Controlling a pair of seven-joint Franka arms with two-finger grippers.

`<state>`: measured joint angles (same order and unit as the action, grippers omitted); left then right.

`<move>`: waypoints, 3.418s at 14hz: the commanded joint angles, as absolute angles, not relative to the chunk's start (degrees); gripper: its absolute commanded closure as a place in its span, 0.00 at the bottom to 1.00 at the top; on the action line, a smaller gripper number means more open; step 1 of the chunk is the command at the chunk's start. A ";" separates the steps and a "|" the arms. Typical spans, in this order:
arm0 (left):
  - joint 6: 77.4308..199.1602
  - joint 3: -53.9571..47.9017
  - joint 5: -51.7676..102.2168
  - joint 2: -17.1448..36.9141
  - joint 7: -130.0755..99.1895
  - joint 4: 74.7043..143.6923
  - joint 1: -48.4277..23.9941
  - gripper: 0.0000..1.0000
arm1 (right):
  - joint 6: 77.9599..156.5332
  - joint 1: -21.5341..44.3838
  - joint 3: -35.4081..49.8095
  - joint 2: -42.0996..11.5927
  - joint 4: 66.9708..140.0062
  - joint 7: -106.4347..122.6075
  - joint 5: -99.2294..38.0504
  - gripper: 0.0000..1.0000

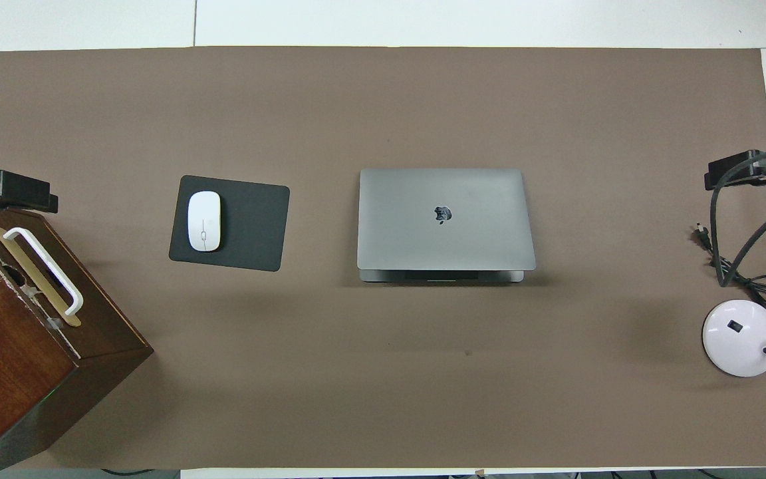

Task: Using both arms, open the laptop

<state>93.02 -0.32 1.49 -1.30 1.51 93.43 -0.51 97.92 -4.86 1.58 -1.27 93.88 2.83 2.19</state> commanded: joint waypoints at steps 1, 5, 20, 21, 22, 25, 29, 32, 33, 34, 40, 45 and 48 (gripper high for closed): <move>93.08 -0.18 1.58 -2.90 0.70 95.10 -0.70 0.00 | 99.49 -5.54 2.02 0.09 95.62 4.13 0.97 0.00; 93.08 -0.18 1.58 -2.90 0.70 95.18 -0.53 0.00 | 99.49 -5.54 2.02 0.09 95.62 4.13 0.97 0.00; 92.64 -0.09 1.49 -3.08 1.41 95.27 -0.44 0.00 | 99.49 -5.71 2.02 0.09 95.62 4.22 0.97 0.00; 92.64 -0.09 1.49 -3.25 1.41 95.36 -0.44 0.00 | 99.49 -5.71 2.02 0.09 95.62 4.22 0.97 0.00; 92.55 -0.09 1.49 -3.34 1.41 95.71 -0.44 0.00 | 99.58 -5.71 2.02 0.09 95.62 4.13 0.88 0.00; 92.64 -0.09 1.49 -3.43 1.05 95.80 -0.79 0.00 | 99.84 -5.71 2.02 0.09 95.62 4.22 0.97 0.00; 92.11 -0.09 1.49 -3.78 1.05 95.80 -0.18 0.00 | 99.93 -5.71 2.02 0.09 95.62 4.13 0.88 0.00; 91.40 -0.09 1.49 -3.87 0.88 95.80 -0.35 0.00 | 100.02 -5.71 2.02 0.09 95.62 4.13 0.97 0.00; 91.49 -0.09 1.49 -3.87 1.05 95.80 -0.44 0.00 | 100.11 -5.71 2.02 0.09 95.62 4.13 0.97 0.00; 91.67 -0.09 1.49 -3.87 0.97 95.89 -0.44 0.20 | 100.28 -5.71 2.02 0.00 95.62 4.13 0.97 0.00; 93.16 -0.09 1.49 -3.78 -3.31 95.98 -0.35 1.00 | 108.34 -6.15 2.11 3.07 103.42 4.66 0.70 0.00; 96.41 -0.18 1.93 -5.01 -7.91 99.22 -0.53 1.00 | 117.21 -6.06 2.11 7.63 112.99 4.75 -3.69 0.00; 101.32 -0.26 2.02 -7.11 -7.21 104.75 -0.97 1.00 | 125.05 -5.80 2.11 12.99 122.15 4.92 -6.06 0.00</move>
<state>96.99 -0.38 1.50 -3.43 -6.79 98.52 -0.51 120.46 -4.95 1.58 6.83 113.83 2.85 -3.91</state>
